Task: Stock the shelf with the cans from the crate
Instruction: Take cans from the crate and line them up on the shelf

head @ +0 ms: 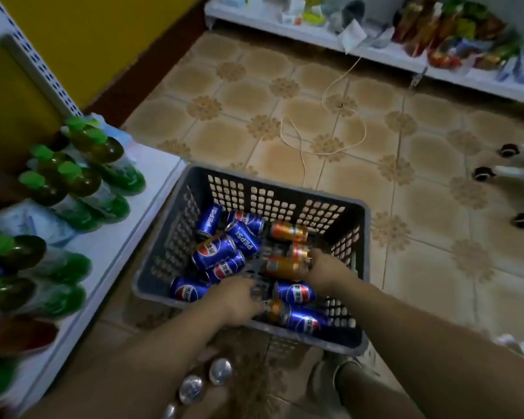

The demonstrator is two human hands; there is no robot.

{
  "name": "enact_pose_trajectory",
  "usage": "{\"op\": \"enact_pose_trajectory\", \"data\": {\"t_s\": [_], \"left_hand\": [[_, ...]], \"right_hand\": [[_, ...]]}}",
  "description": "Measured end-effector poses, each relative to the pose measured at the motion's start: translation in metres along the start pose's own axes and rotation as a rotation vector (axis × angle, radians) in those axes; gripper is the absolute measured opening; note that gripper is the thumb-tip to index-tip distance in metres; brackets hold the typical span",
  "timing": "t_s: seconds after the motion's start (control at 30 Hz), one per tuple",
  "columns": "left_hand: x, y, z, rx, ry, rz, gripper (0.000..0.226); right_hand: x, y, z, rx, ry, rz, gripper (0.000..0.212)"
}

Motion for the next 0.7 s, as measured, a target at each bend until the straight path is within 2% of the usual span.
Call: {"op": "enact_pose_trajectory", "data": {"t_s": [0.13, 0.27, 0.4, 0.6, 0.7], "left_hand": [[-0.017, 0.075, -0.003, -0.029, -0.02, 0.068, 0.067], [-0.038, 0.137, 0.002, -0.035, -0.034, 0.102, 0.074], [-0.056, 0.167, 0.01, -0.027, -0.073, 0.107, 0.067], [-0.058, 0.151, 0.021, -0.058, -0.145, 0.068, 0.055], [-0.039, 0.12, 0.023, -0.054, -0.186, -0.032, 0.058]], "right_hand": [[-0.026, 0.074, -0.042, -0.074, 0.038, 0.014, 0.053], [-0.058, 0.13, -0.068, -0.097, 0.031, 0.039, 0.071], [-0.085, 0.159, -0.085, -0.111, 0.084, 0.039, 0.084], [-0.085, 0.139, -0.065, -0.04, 0.237, -0.101, 0.071], [-0.066, 0.102, -0.036, 0.046, 0.283, -0.137, 0.06]]}}
Point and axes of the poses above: each hand's wrist, its own y-axis towards the middle knuckle, its own x-axis out of the back of the hand, z = x × y, the point moved 4 cm from there along y, towards the middle knuckle, and after that the axes turned 8 degrees about y, right-handed, at the moved point
